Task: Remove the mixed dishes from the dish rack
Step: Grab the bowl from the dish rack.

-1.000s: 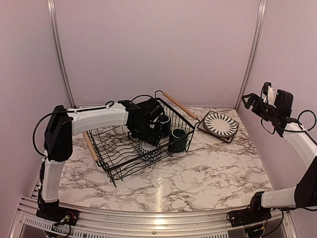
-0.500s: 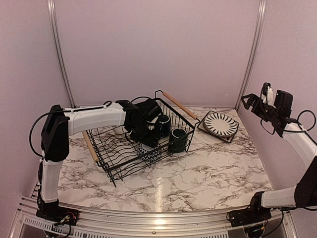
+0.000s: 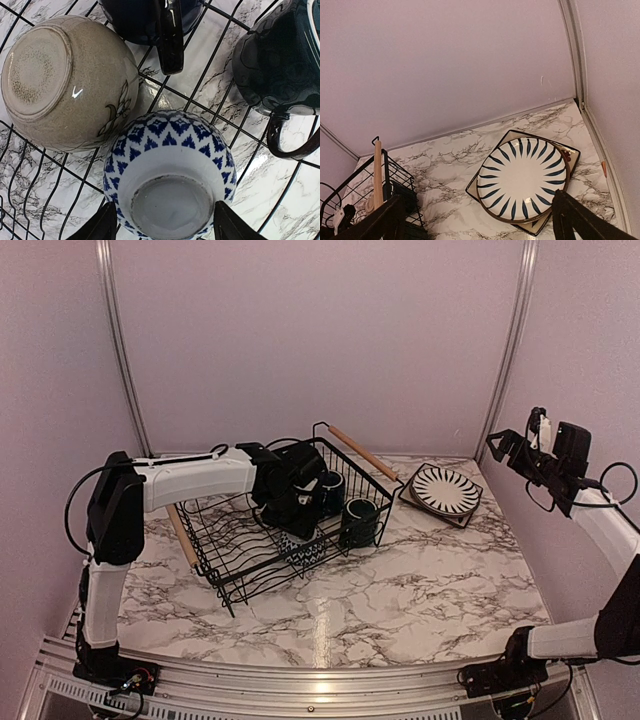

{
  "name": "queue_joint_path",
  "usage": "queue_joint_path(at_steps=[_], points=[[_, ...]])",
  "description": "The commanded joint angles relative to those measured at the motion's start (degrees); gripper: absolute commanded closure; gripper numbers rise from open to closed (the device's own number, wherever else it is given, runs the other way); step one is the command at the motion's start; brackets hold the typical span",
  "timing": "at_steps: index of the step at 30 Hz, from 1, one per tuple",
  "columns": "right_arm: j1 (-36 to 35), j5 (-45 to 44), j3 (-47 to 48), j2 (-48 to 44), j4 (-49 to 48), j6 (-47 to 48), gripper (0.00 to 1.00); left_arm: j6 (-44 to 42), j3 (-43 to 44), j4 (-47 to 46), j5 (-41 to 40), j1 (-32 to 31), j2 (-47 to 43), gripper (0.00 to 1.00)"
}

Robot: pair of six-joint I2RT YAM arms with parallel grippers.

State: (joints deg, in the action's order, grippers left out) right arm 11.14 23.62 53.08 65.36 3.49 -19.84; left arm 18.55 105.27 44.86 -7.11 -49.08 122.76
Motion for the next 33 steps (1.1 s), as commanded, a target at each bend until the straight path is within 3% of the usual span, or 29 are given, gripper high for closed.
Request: queue_joint_path(at_steps=[1, 12, 19, 33], points=[[0.2, 0.55, 0.06, -0.17, -0.33, -0.04, 0.02, -0.97, 1.99, 1.98, 0.31, 0.2, 2.06, 0.34], [0.2, 0.9, -0.08, -0.02, -0.26, -0.09, 0.02, -0.74, 2.49, 2.5, 0.32, 0.16, 2.09, 0.48], [0.2, 0.73, 0.13, -0.32, 0.03, -0.2, 0.02, -1.24, 2.84, 2.81, -0.88, 0.28, -0.07, 0.69], [-2.35, -0.11, 3.64, 1.03, 2.65, -1.23, 0.02, -1.38, 3.6, 3.38, -0.61, 0.84, -6.26, 0.82]])
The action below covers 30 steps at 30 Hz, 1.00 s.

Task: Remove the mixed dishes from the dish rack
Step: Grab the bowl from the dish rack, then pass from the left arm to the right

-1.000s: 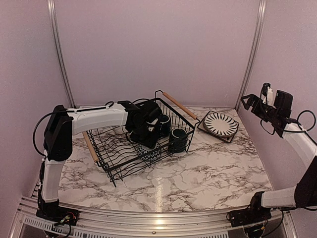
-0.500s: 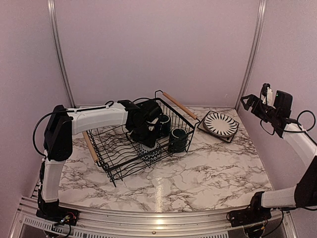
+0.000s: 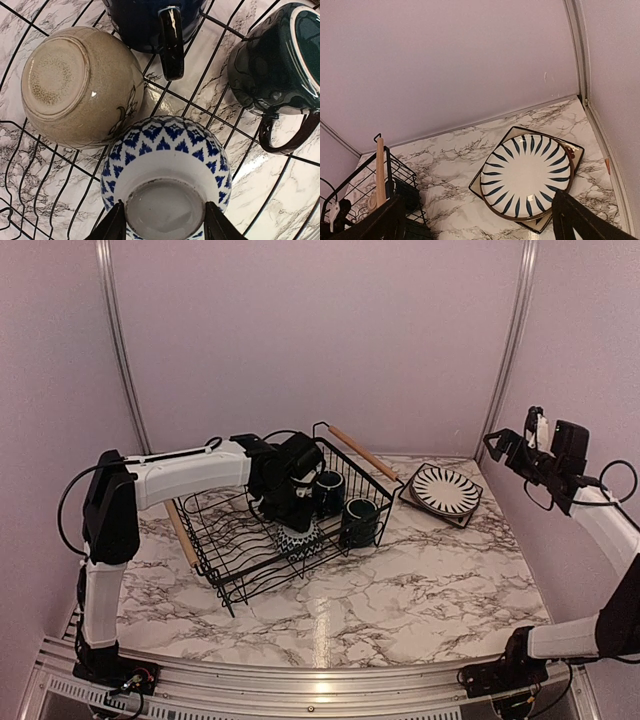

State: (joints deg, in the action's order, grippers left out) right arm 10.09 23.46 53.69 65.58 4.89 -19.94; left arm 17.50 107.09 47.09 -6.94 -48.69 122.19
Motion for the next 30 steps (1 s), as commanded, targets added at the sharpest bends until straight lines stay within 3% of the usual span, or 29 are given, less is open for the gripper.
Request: queue_joint_path(at_steps=[1, 8, 14, 23, 30], points=[[-1.56, 0.45, 3.21, 0.86, 0.93, -1.47, 0.02, -0.38, 1.95, 1.16, -0.98, 0.52, -6.28, 0.82], [-5.96, 0.57, 7.07, 1.95, 0.92, -3.6, 0.01, -0.53, 3.09, 0.8, -0.57, 1.34, -10.18, 0.83], [-16.64, -1.27, 13.56, 5.59, 1.79, -5.63, 0.01, -0.24, 3.5, -0.84, -1.77, 1.8, -13.59, 0.83], [-34.35, 2.43, 21.89, 17.17, -4.28, -11.66, 0.01, -0.45, -3.28, -14.51, -5.23, 2.33, -23.53, 0.84], [-41.34, 10.93, 24.76, 24.28, -14.2, -18.87, 0.02, 2.13, -10.08, -26.24, -4.92, 3.1, -31.38, 0.83]])
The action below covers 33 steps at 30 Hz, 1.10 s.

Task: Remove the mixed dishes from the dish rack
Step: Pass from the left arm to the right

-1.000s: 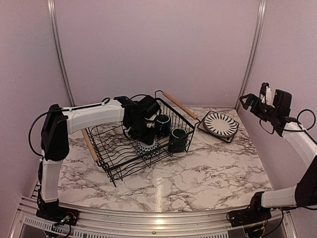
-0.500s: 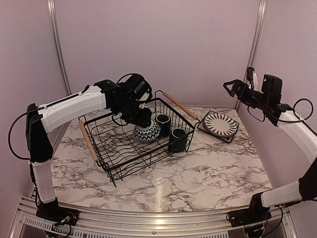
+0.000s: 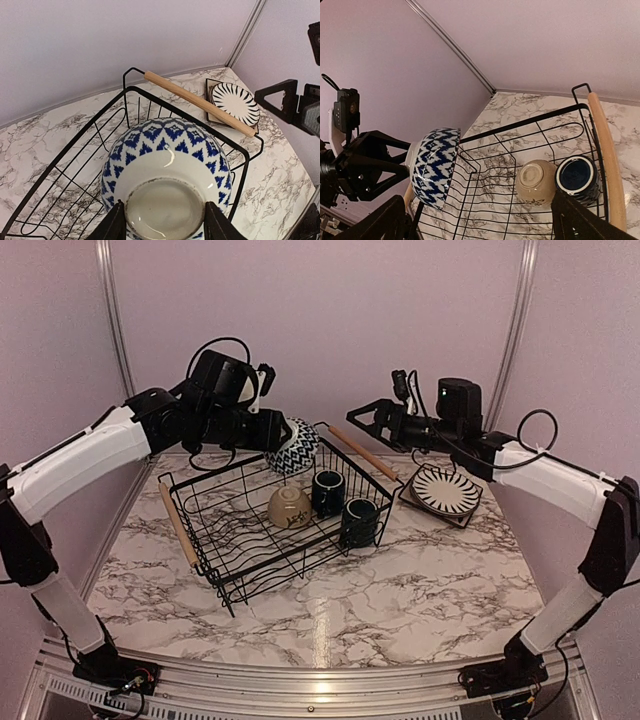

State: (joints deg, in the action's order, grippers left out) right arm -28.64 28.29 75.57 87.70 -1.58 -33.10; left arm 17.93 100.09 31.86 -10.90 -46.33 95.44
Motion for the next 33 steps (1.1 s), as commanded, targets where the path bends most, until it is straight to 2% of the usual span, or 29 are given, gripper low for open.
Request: queue_joint_path(at_steps=[1, 5, 10, 19, 25, 27, 33], points=[[-3.47, 6.76, 3.26, 3.02, -8.79, -6.43, 0.02, 1.98, -4.27, -12.67, -0.74, 0.84, -5.66, 0.83], [-5.86, 9.54, 5.49, 6.5, -11.28, -8.92, 0.02, 3.45, -7.93, -17.78, 1.39, 1.3, -8.49, 0.83], [-7.21, 13.96, 5.2, 8.69, -20.6, -14.96, 0.02, 5.81, -10.75, -21.8, 4.5, 1.93, -10.02, 0.84], [-8.62, 17.89, 5.28, 11.59, -31.77, -23.59, 0.13, 8.53, -13.97, -26.53, 8.64, 2.45, -10.37, 0.86], [-8.7, 20.05, 3.75, 13.57, -43.07, -31.35, 0.41, 10.06, -16.66, -30.07, 10.45, 2.47, -10.83, 0.87], [-8.78, 20.13, 3.55, 13.7, -44.4, -32.06, 0.49, 10.41, -17.3, -30.71, 10.58, 2.55, -10.95, 0.87], [-8.87, 20.27, 3.54, 13.81, -45.16, -32.47, 0.81, 11.07, -17.83, -31.33, 10.63, 2.65, -10.6, 0.87]])
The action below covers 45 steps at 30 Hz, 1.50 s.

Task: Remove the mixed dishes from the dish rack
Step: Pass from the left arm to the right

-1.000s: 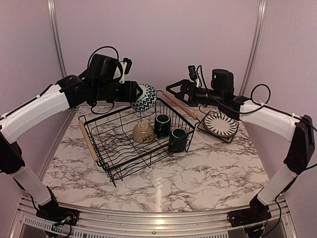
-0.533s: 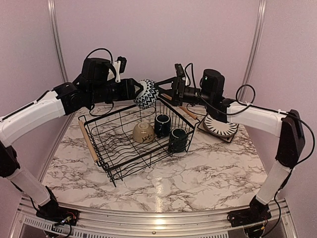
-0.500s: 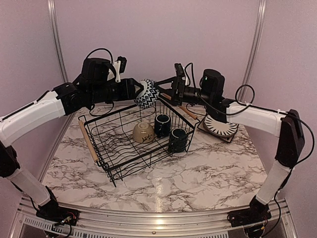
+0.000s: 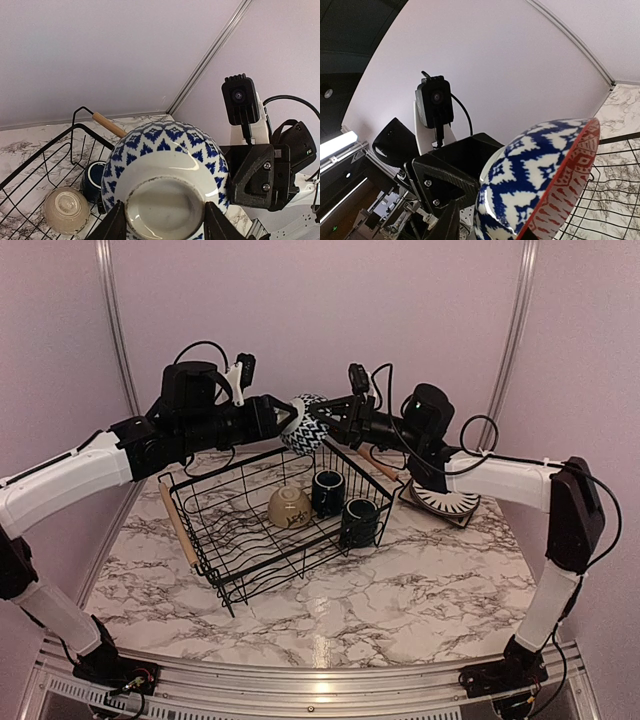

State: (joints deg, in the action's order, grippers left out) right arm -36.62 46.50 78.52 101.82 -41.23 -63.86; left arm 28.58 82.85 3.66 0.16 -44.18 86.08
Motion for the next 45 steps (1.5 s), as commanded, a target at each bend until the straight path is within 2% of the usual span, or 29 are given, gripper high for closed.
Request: queue_joint_path(at_steps=[1, 3, 5, 6, 9, 11, 14, 16, 22, 28, 31, 36, 41, 45], points=[[-0.89, 2.1, 0.66, -0.28, -5.57, -1.82, 0.86, 0.43, -0.61, -3.13, -0.43, 0.5, -1.26, 0.87], [-0.85, 2.08, 0.83, -0.3, -5.53, -1.73, 0.99, 0.3, -0.58, -3.12, 0.97, 0.62, -1.02, 0.86], [-0.82, 1.87, 0.96, -0.37, -5.42, -1.67, 1.0, 0.16, -0.6, -3.02, 1.28, 0.7, -0.8, 0.83], [-0.84, 1.72, 1.0, -0.51, -5.27, -1.45, 1.0, -0.02, -0.75, -2.89, 1.29, 0.68, -0.92, 0.78], [-0.8, 1.7, 1.91, -1.17, -2.36, 0.56, 1.0, -0.4, -1.62, -2.78, 0.55, 0.77, -1.61, 0.45], [-0.69, 0.86, 2.89, -2.34, 3.19, 4.62, 1.0, -1.06, -2.51, -2.91, 0.12, 0.81, -2.84, 0.27], [-0.29, -2.41, 4.23, -5.76, 14.08, 13.15, 1.0, -2.96, -4.05, -3.04, -1.62, 0.89, -5.03, 0.09], [0.48, -5.1, 4.97, -8.16, 21.13, 18.45, 1.0, -4.22, -5.2, -3.13, -2.87, 0.92, -6.89, 0.03], [5.29, -16.44, 5.4, -16.97, 40.32, 33.34, 1.0, -7.13, -7.87, -3.13, -6.36, 0.93, -10.91, 0.01], [11.44, -40.04, 2.35, -27.0, 55.79, 45.19, 1.0, -7.55, -9.04, -3.13, -7.86, 1.01, -11.1, 0.01], [15.53, -46.04, 1.34, -29.2, 61.76, 47.01, 1.0, -7.46, -8.66, -4.7, -7.17, 0.95, -10.29, 0.01], [19.48, -58.07, 1.32, -28.98, 70.94, 49.31, 1.0, -7.23, -8.73, -5.29, -6.85, 0.94, -9.47, 0.01], [22.48, -69.25, -0.23, -23.95, 78.59, 49.74, 1.0, -7.24, -8.4, -5.23, -7.04, 0.95, -8.56, 0.01], [25.2, -70.05, -2.98, -18.63, 81.84, 49.3, 1.0, -7.09, -8.13, -4.67, -6.98, 0.99, -7.96, 0.01]])
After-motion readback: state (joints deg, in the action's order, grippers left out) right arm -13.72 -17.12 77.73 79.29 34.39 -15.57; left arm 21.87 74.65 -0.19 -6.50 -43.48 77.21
